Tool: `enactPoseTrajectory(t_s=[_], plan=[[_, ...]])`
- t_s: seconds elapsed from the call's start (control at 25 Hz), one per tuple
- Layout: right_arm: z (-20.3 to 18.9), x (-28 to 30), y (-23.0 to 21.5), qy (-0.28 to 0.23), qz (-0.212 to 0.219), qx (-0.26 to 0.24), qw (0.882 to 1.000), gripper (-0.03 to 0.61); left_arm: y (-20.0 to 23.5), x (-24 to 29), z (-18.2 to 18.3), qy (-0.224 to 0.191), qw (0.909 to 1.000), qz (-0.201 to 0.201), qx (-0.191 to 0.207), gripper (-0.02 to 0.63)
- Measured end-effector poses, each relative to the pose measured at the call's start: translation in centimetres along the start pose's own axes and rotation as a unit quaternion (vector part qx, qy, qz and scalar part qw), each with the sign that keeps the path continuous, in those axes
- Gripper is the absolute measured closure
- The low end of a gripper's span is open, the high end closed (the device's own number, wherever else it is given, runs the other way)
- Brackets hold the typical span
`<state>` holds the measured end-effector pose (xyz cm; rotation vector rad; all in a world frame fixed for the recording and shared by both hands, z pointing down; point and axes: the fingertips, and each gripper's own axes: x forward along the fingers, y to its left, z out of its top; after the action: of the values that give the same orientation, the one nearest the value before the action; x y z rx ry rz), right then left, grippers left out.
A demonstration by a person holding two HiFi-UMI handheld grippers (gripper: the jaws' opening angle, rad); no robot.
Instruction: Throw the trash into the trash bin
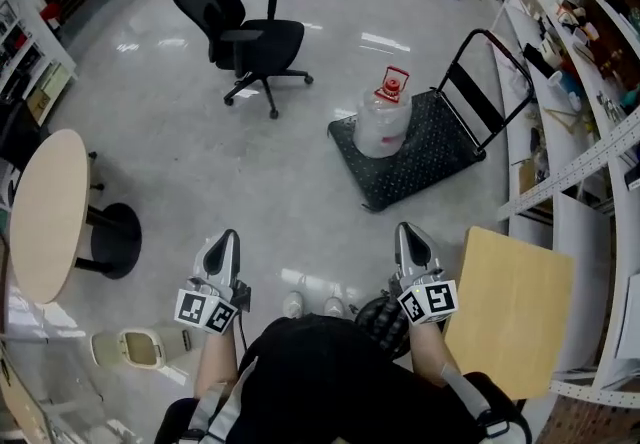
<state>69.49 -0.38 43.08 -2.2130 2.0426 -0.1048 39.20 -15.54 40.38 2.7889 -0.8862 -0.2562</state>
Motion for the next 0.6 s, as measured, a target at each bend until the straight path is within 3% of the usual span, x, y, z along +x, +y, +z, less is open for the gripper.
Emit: enactPoseTrajectory(t_s=[0.2, 0.36, 0.6], plan=[[-2.0, 3.2, 2.3, 0.031, 0.072, -0.002, 0.997, 0.574, 1.3, -5.3, -0.1, 0.001, 0.9969, 0.079, 0.005, 0.614], [-1.7, 4.8, 4.8, 0.024, 0.112, -0.013, 0.993, 0.574, 3.0, -9.1, 0.5, -0.014, 0.9917, 0.128, 0.004, 0.614], [-1.5, 6.9, 7.4, 0.026, 0.116, -0.026, 0.993, 0.573, 5.5, -12.3, 2.6, -0.049, 0.9878, 0.148, 0.008, 0.614]])
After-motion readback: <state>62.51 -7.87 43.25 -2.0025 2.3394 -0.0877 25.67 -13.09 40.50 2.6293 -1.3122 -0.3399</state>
